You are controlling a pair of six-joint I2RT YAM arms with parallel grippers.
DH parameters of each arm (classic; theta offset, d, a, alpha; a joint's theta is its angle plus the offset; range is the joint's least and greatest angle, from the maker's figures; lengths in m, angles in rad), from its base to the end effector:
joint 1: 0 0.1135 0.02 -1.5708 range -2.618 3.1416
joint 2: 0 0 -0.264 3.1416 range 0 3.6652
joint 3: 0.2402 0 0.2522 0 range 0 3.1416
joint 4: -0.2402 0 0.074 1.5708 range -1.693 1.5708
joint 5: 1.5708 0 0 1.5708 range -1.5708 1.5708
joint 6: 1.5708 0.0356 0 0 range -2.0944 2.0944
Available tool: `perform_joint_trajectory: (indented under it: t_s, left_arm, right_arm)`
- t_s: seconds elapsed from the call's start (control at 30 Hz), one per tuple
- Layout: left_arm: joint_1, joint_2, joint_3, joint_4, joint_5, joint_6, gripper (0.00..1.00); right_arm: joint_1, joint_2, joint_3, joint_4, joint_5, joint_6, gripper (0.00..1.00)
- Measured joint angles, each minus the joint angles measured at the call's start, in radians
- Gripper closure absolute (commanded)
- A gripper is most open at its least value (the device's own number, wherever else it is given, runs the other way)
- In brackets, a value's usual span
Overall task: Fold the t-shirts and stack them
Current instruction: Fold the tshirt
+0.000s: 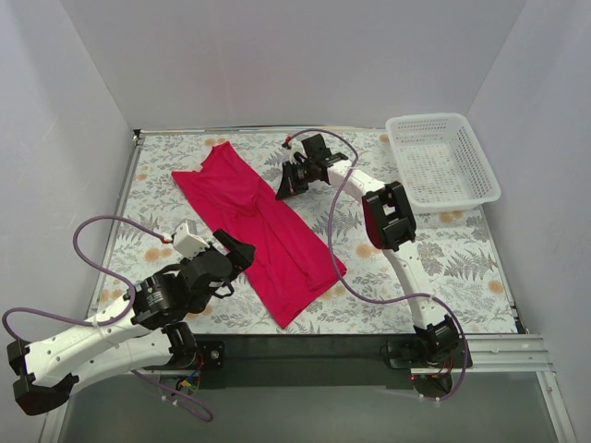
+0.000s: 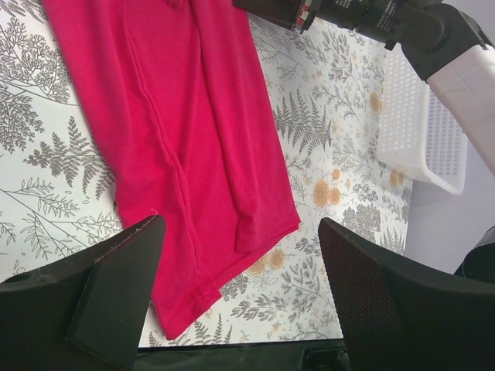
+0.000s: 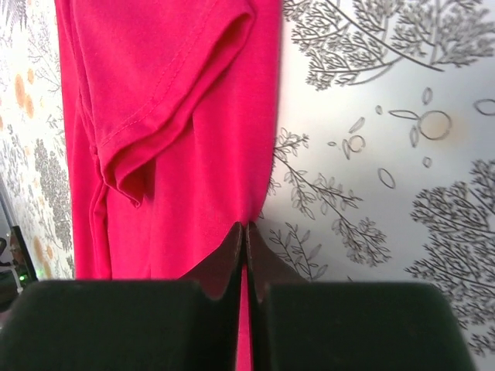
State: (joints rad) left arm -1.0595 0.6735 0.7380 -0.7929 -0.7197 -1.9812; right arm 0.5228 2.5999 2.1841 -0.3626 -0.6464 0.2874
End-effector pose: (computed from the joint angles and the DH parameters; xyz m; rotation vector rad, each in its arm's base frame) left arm 0.0838 -0.1014 0.2867 -1.3241 1.8244 -0.9525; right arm 0.4809 0.3019 0.1336 -0.6205 2.3618 1.1431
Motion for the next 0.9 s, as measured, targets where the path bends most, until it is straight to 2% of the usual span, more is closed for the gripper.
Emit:
perform_joint_trajectory:
  t_s: [0.13, 0.27, 0.6, 0.73, 0.77, 0.9]
  left_arm:
    - [0.000, 0.000, 0.000, 0.000, -0.007, 0.003, 0.26]
    - [0.002, 0.002, 0.000, 0.002, -0.012, 0.011, 0.26]
    - [0.016, 0.020, -0.018, 0.073, -0.014, 0.060, 0.26]
    - [0.063, 0.055, -0.050, 0.151, 0.028, 0.115, 0.26]
    - [0.079, 0.067, -0.058, 0.175, 0.040, 0.131, 0.26]
    - [0.261, 0.153, -0.111, 0.324, 0.205, 0.232, 0.28]
  right_arm:
    - [-0.022, -0.005, -0.026, 0.025, -0.014, 0.010, 0.97]
    - [-0.059, -0.059, -0.128, 0.061, -0.017, 0.019, 0.97]
    - [-0.186, -0.283, -0.509, 0.146, 0.006, 0.005, 0.97]
    - [-0.235, -0.409, -0.705, 0.182, 0.037, -0.007, 0.95]
    - [-0.244, -0.438, -0.748, 0.187, 0.043, -0.009, 0.94]
    - [-0.277, -0.529, -0.872, 0.206, 0.060, -0.030, 0.68]
